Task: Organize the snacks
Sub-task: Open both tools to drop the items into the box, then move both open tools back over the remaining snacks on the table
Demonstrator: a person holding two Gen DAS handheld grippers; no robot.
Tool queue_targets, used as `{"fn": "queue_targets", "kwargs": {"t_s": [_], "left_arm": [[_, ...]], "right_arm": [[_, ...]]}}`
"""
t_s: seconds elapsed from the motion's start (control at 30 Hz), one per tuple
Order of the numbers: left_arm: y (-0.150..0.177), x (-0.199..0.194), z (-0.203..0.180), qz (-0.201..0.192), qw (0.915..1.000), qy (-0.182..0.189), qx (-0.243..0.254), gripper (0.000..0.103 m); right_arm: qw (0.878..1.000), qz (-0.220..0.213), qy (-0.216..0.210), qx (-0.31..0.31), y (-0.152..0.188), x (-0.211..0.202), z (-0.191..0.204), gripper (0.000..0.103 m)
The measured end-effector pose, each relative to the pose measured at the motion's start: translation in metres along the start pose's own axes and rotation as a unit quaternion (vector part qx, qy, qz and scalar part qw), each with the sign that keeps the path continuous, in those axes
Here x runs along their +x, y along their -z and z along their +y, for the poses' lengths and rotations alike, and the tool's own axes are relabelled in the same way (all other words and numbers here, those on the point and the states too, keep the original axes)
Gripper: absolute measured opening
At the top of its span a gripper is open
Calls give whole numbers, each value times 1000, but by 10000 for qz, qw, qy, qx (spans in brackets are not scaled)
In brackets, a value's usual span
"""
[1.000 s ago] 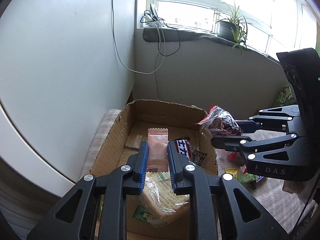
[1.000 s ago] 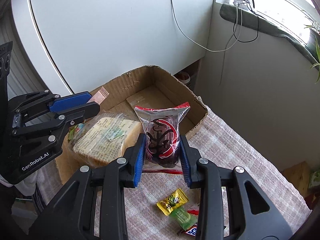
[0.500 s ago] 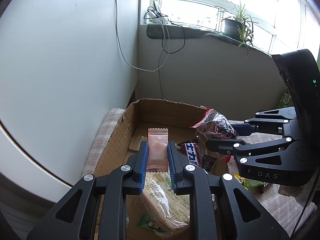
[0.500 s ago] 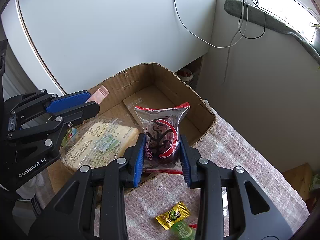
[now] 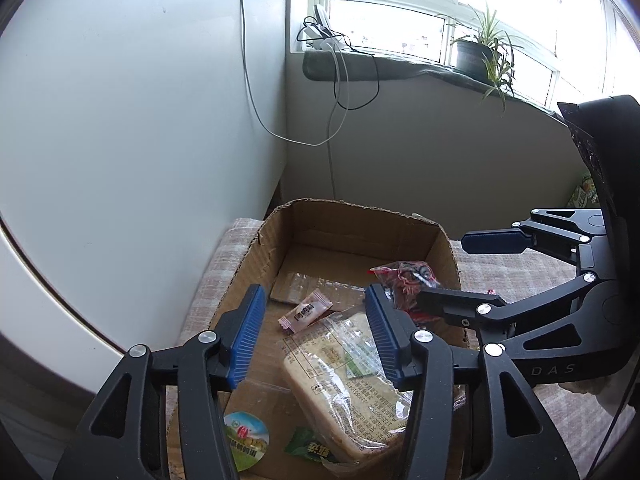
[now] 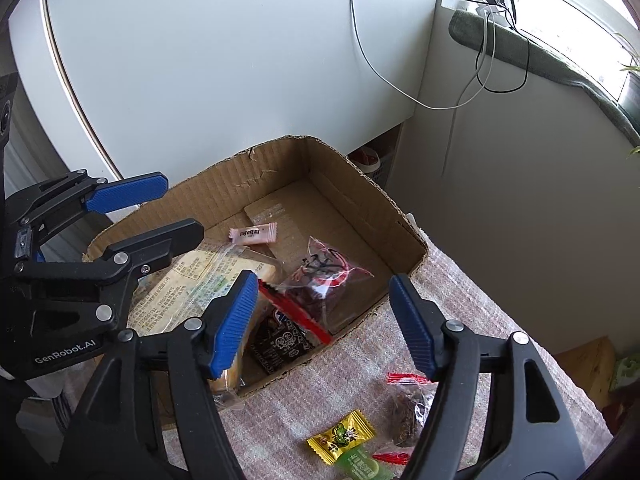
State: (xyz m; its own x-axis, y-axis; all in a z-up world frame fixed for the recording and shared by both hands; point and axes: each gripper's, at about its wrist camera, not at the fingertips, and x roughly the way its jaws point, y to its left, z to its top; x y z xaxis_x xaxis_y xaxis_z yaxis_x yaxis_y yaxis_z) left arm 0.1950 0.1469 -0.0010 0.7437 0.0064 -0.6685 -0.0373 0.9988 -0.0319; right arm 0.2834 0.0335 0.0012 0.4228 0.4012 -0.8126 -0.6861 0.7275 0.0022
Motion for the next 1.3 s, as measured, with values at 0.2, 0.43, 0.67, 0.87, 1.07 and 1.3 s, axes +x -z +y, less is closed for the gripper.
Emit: {"fn": "queue_targets", "kwargs": {"t_s": [0.2, 0.43, 0.67, 0.87, 1.07, 1.3], "left_arm": [[0, -9, 1, -101, 9999, -34, -37, 66], [0, -25, -5, -198, 9998, -12, -56, 69], [5, -46, -15, -311, 9994, 106, -77, 71], [12, -57, -30, -323, 9992, 244, -39, 71], [21, -64, -52, -297, 9986, 440, 30, 71], [36, -63, -80, -151, 9972, 721, 110, 71]], "right_arm": [[9999, -35, 98, 79, 4, -7, -5, 83], [9997, -69, 203, 74, 15, -25, -6, 84], [9991, -192, 312, 201, 34, -54, -15, 84], [9981, -221, 461, 339, 60, -78, -35, 84], [9965, -217, 558, 587, 90, -93, -59, 84], [9951, -136, 609, 766, 127, -105, -86, 84]]}}
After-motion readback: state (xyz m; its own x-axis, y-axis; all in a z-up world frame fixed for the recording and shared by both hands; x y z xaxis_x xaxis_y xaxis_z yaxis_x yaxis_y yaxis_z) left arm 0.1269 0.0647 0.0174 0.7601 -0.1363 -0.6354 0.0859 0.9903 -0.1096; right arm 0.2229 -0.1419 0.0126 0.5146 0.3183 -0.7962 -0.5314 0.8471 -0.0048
